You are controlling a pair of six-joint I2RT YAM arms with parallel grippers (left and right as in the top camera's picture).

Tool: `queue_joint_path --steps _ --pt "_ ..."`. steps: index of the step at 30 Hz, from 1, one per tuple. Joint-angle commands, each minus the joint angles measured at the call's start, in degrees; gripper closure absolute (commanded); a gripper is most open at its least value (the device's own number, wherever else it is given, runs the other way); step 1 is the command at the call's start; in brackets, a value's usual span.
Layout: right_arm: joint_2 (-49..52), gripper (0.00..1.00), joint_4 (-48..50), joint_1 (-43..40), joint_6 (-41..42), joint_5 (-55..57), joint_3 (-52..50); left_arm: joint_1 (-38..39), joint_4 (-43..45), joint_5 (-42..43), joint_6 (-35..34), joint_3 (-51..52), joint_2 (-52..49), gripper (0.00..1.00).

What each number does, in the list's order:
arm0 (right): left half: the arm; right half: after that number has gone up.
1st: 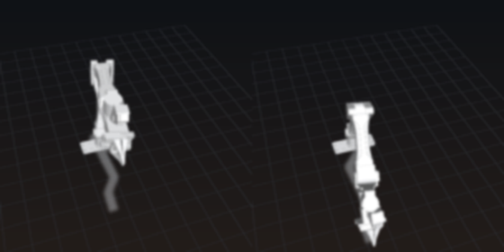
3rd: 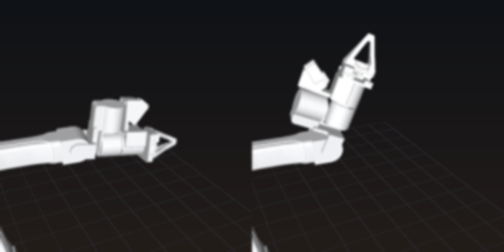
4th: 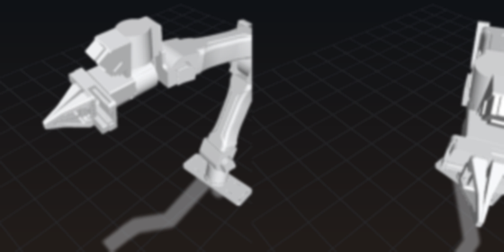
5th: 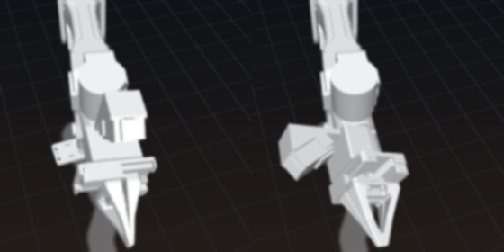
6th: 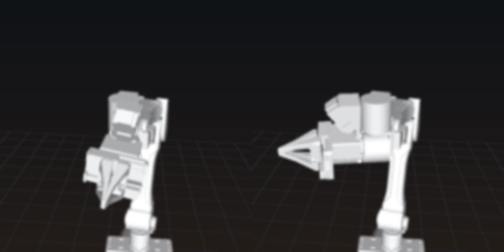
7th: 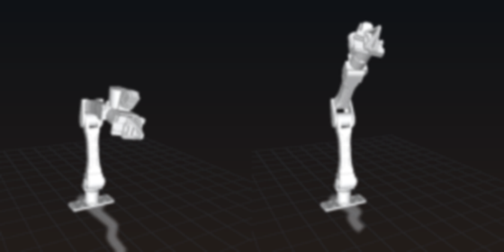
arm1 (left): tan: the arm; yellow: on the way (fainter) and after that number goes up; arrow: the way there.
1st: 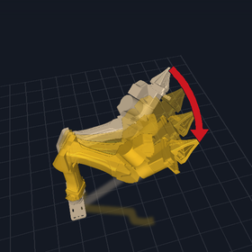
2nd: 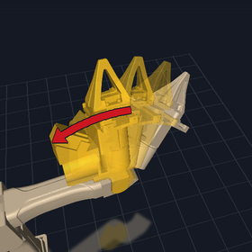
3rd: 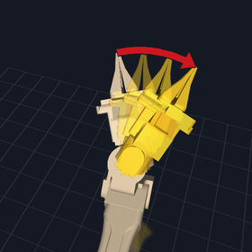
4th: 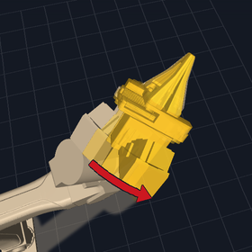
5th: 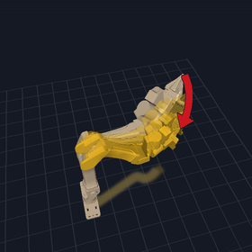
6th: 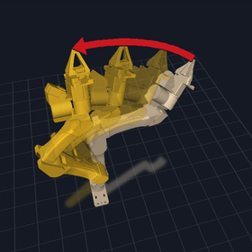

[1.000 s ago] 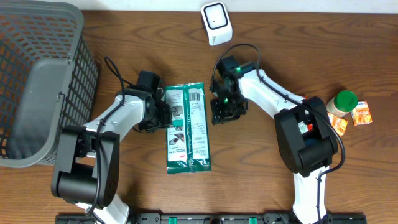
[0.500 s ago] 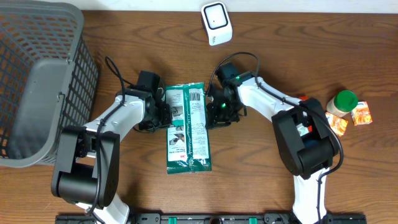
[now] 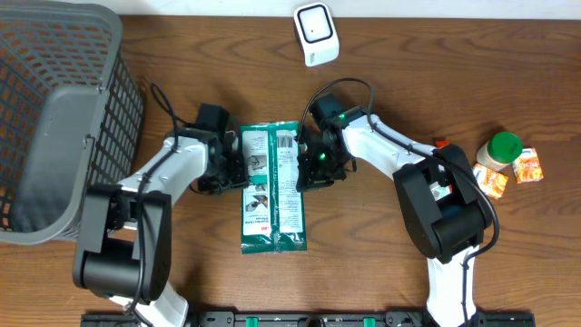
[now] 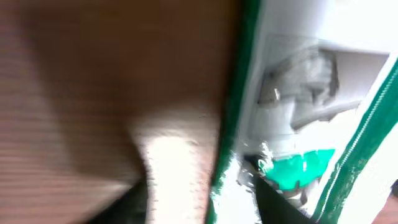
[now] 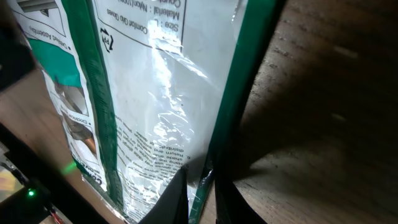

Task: Scan the item barcode

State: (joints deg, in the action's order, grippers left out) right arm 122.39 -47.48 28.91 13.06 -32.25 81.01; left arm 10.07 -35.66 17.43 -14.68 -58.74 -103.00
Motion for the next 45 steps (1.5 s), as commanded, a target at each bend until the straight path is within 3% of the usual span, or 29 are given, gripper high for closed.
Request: queue_joint_path --steps 1,5,12,21,27,32,37,45 --pt "-0.2 0.88 0.2 0.9 0.6 3.7 -0.8 -2.6 0.1 -0.9 1.8 -2.3 3.4 0.24" --pt "-0.2 0.87 0.2 0.9 0.6 3.7 -0.8 -4.0 -0.4 5.9 9.7 -2.2 3.6 0.12" --pt "-0.2 0.87 0.6 0.9 0.6 3.7 -0.8 -4.3 -1.6 13.2 14.4 -0.9 2.1 0.06" --pt "-0.2 0.87 0.6 0.9 0.6 3.8 -0.8 -4.3 0.2 13.8 14.9 -0.7 -3.9 0.07" --pt "-0.2 0.87 0.6 0.9 0.6 5.4 -0.8 -4.2 0.3 20.5 15.1 -0.7 -7.9 0.15" --pt "-0.2 0.99 1.1 0.9 0.6 3.9 -0.8 -4.2 -0.1 26.7 17.1 -0.6 -9.4 0.21" --pt "-0.2 0.99 2.3 0.9 -0.5 -2.9 -0.8 -4.2 -0.3 28.5 17.3 -0.6 -9.4 0.21" --pt "-0.2 0.99 2.5 0.9 -1.4 -3.2 -0.8 -4.2 -0.7 28.8 17.3 -0.6 -9.4 0.22"
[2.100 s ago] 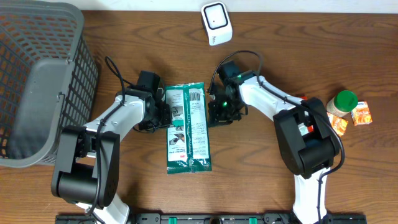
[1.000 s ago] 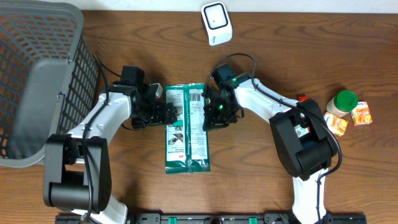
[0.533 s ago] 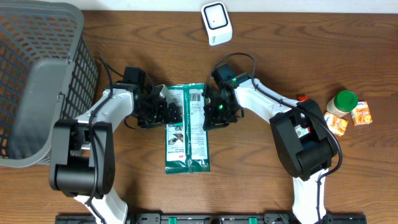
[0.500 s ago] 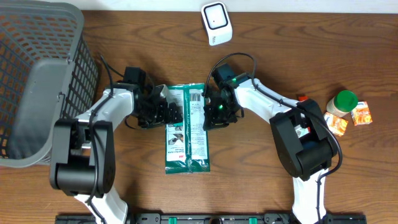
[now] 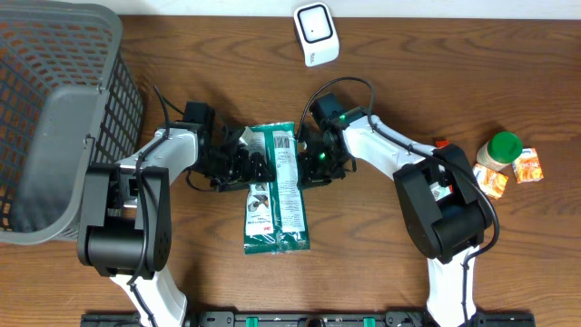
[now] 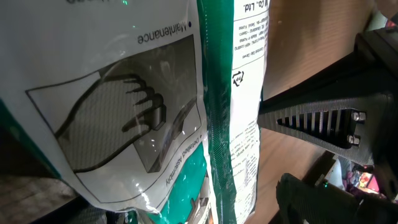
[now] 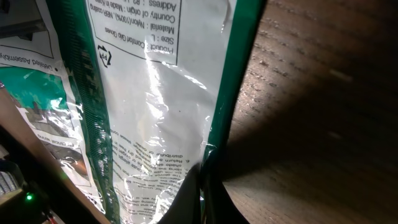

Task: Scan the item barcode

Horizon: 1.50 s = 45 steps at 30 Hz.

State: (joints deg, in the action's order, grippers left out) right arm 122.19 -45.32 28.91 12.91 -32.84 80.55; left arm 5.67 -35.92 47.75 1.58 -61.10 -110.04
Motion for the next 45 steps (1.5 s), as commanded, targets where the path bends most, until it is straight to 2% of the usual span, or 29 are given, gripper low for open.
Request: queue_joint_path --steps 1,5,11,30,35,41,45 --pt "0.0 0.99 0.3 0.9 -1.2 -2.6 -0.3 0.2 -0.5 -0.7 1.1 1.8 -2.3 0.22" --pt "0.0 0.99 0.5 0.9 -1.2 -2.6 -0.3 0.2 -0.3 2.5 1.6 1.8 -2.3 0.26" --pt "0.0 0.99 0.6 0.9 -1.2 -2.6 -0.3 0.5 -0.5 2.6 1.6 1.8 -2.3 0.32" --pt "0.0 0.99 0.7 1.9 -0.7 -6.5 -0.3 4.3 2.9 2.4 1.6 1.8 -2.3 0.32" --pt "0.0 0.99 -0.1 2.1 1.0 -7.4 -0.3 4.3 2.9 -0.8 1.6 1.8 -2.3 0.33" --pt "0.0 0.98 -0.5 2.1 1.0 -8.5 -0.3 4.3 3.5 -0.9 1.6 1.8 -2.3 0.37" --pt "0.0 0.98 -0.5 2.1 1.0 -6.0 -0.3 4.3 3.7 -0.9 1.6 1.8 -2.3 0.43"
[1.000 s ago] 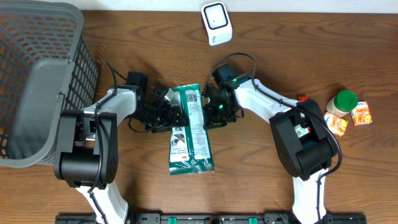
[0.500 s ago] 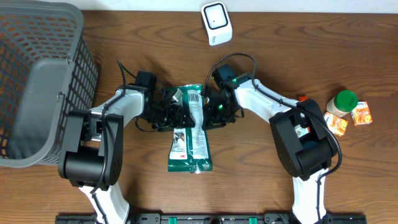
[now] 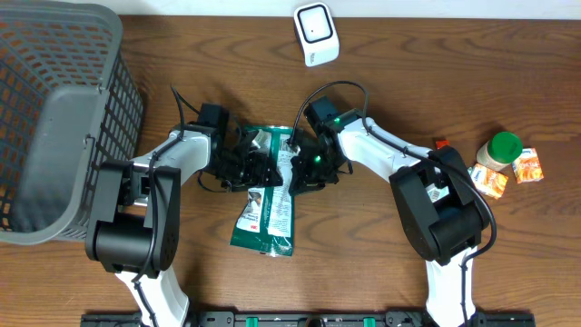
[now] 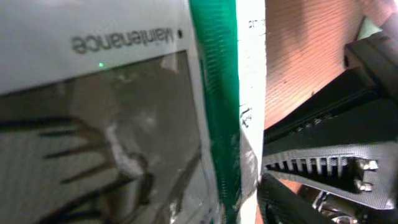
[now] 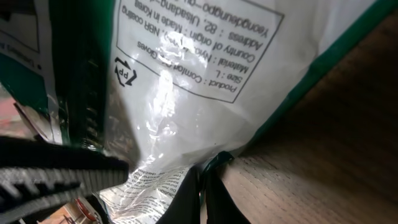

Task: Scan the item barcode

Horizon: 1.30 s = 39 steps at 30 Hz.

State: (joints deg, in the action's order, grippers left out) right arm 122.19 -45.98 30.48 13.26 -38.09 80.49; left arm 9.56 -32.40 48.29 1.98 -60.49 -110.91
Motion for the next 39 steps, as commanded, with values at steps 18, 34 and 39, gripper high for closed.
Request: queue_joint_path --steps 18,34,39 --pt "-0.7 0.98 -5.0 -5.2 -5.8 2.2 1.1 0.4 -0.5 -1.4 0.8 1.2 -1.4 0.86" --pt "-1.2 0.80 -13.8 -18.1 -17.4 -2.4 1.1 0.3 -14.2 -22.7 0.8 -7.3 8.4 0.93" --pt "-1.2 0.78 -15.4 -21.5 -18.4 2.8 1.0 0.2 -18.2 -26.1 0.7 -10.3 18.5 0.92"
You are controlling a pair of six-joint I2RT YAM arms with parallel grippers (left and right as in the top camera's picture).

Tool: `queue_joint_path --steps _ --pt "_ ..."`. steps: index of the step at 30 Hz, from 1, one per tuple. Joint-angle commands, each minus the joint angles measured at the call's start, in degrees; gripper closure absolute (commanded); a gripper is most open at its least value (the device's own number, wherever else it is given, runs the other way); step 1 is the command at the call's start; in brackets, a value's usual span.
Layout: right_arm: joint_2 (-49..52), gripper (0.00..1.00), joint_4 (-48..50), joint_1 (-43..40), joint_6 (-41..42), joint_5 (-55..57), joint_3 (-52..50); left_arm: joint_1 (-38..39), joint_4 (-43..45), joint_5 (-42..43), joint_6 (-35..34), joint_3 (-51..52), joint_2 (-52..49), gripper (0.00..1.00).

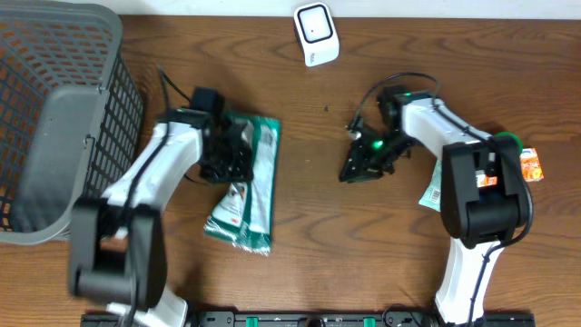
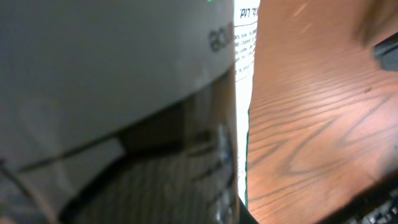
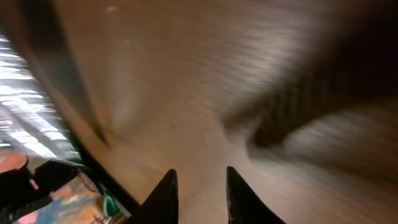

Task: Scan the item barcode

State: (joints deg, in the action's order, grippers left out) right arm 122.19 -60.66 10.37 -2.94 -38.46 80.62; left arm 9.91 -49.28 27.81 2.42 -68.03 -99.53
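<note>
The green and white package (image 1: 250, 195) hangs tilted at centre left, its upper end by my left gripper (image 1: 234, 154), which looks shut on its left edge. In the left wrist view the package (image 2: 112, 93) fills the blurred frame and hides the jaws. My right gripper (image 1: 350, 173) is well to the right of the package, over bare wood. It stands open (image 3: 201, 171) with nothing between its dark fingers (image 3: 163, 200). The white scanner (image 1: 315, 34) sits at the table's far edge, centre.
A grey mesh basket (image 1: 54, 109) fills the far left. At the right are a green-lidded jar (image 1: 505, 145), an orange packet (image 1: 529, 165) and a pale green packet (image 1: 430, 193) beside the right arm's base.
My right gripper has let go of the package's right edge, opened and moved right. The package has shifted left, with only my left gripper on it.
The package lay flat at centre with a gripper at each long edge, the right one open around its edge. Then the right was shut on that edge and the left was under the package. Both then held it tilted. Now the left alone has it.
</note>
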Motion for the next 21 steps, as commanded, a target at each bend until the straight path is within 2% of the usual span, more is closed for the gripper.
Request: queue_joint_path --steps 1,5,8,11,15,19,21 --pt "-1.2 0.79 -1.2 -1.8 -2.1 3.8 0.9 -0.1 -1.4 -5.1 0.3 -3.1 9.6 0.93" --pt "-3.1 0.79 -3.7 -2.7 -2.1 2.8 1.6 -0.1 -1.9 -5.6 1.9 -5.5 17.7 0.93" --pt "-8.0 0.80 -4.5 -3.4 -2.0 3.0 2.3 -0.1 -6.6 -12.7 1.9 -11.0 20.3 0.93" --pt "-15.1 0.79 -4.6 -5.1 -0.9 3.8 2.3 0.0 -13.7 -17.8 3.8 -18.6 19.8 0.93" --pt "-24.2 0.76 -5.9 -8.7 3.0 10.6 2.3 1.4 -20.6 -26.7 4.9 -27.3 18.1 0.92" --pt "-33.4 0.75 -9.1 -14.0 4.2 13.6 2.3 5.0 -21.0 -34.2 5.9 -31.2 16.6 0.93" --pt "-37.7 0.68 -10.1 -17.0 4.2 13.6 2.3 7.4 -20.6 -38.0 8.2 -32.1 15.5 0.93"
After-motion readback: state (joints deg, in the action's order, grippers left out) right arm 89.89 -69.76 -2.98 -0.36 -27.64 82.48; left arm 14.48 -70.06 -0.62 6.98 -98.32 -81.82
